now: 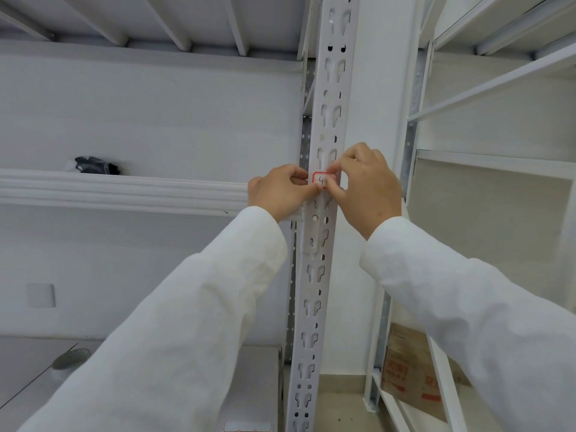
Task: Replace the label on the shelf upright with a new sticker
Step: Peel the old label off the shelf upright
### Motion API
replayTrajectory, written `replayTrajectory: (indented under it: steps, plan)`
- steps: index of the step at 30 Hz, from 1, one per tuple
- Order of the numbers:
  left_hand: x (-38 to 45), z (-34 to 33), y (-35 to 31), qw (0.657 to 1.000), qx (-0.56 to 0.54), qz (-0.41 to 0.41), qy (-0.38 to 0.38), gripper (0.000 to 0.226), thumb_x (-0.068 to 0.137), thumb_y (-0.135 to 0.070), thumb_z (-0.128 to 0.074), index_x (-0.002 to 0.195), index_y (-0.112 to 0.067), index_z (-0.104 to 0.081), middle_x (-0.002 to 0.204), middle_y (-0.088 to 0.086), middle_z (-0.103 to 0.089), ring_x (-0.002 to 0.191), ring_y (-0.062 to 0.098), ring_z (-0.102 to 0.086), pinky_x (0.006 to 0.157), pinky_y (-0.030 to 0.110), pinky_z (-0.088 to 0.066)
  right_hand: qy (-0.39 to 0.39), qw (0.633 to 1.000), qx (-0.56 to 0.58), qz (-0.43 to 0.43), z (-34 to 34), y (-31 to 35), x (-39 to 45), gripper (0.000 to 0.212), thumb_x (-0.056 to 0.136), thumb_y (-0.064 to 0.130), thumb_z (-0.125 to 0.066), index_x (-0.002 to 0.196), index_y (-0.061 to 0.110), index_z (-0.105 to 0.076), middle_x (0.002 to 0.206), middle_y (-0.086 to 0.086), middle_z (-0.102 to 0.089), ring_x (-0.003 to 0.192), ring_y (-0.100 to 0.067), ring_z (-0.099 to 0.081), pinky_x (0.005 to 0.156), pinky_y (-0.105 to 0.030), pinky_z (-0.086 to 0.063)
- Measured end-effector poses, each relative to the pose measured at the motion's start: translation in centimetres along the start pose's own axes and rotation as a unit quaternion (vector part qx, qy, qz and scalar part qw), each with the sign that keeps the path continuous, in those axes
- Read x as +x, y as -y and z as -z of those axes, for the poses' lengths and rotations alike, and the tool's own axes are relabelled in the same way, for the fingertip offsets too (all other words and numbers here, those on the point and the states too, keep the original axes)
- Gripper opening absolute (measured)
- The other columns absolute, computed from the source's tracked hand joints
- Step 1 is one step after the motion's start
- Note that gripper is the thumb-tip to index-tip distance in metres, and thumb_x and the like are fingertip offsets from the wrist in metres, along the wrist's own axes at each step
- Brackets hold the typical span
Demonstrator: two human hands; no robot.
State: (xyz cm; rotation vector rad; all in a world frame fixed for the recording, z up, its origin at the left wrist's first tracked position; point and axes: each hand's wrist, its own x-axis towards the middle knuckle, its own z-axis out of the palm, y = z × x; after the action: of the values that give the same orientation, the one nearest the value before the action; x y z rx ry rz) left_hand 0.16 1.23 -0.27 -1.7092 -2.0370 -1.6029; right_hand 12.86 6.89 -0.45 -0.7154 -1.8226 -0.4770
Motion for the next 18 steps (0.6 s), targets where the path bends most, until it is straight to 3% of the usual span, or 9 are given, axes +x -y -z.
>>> replayTrajectory:
  steps: [9,18]
  plan:
    - [-0.14,-0.11,-0.16,1.000,0.009,0.001,0.004,0.039,0.082,-0.049,-0.062,0.114,-0.026,-0.063,0.112,-0.011,-0.070,0.113,0.008,-0.058,0.099,0.027,-0.025,0.018,0.997,0.034,-0.071,0.28,0.30,0.44,0.015,0.086,0.030,-0.059,0.088,0.018,-0.067,0.101,0.000,-0.054,0.098,-0.019,-0.049,0.075,-0.032,-0.040]
    - [-0.20,-0.05,-0.17,1.000,0.002,0.003,-0.003,0.038,0.081,-0.047,-0.063,0.113,-0.026,-0.063,0.111,-0.010,-0.071,0.113,0.008,-0.059,0.109,0.032,-0.029,0.030,0.996,0.024,-0.083,0.02,0.50,0.57,0.016,0.091,0.022,-0.051,0.091,0.016,-0.065,0.105,-0.002,-0.052,0.097,-0.020,-0.051,0.082,-0.032,-0.032]
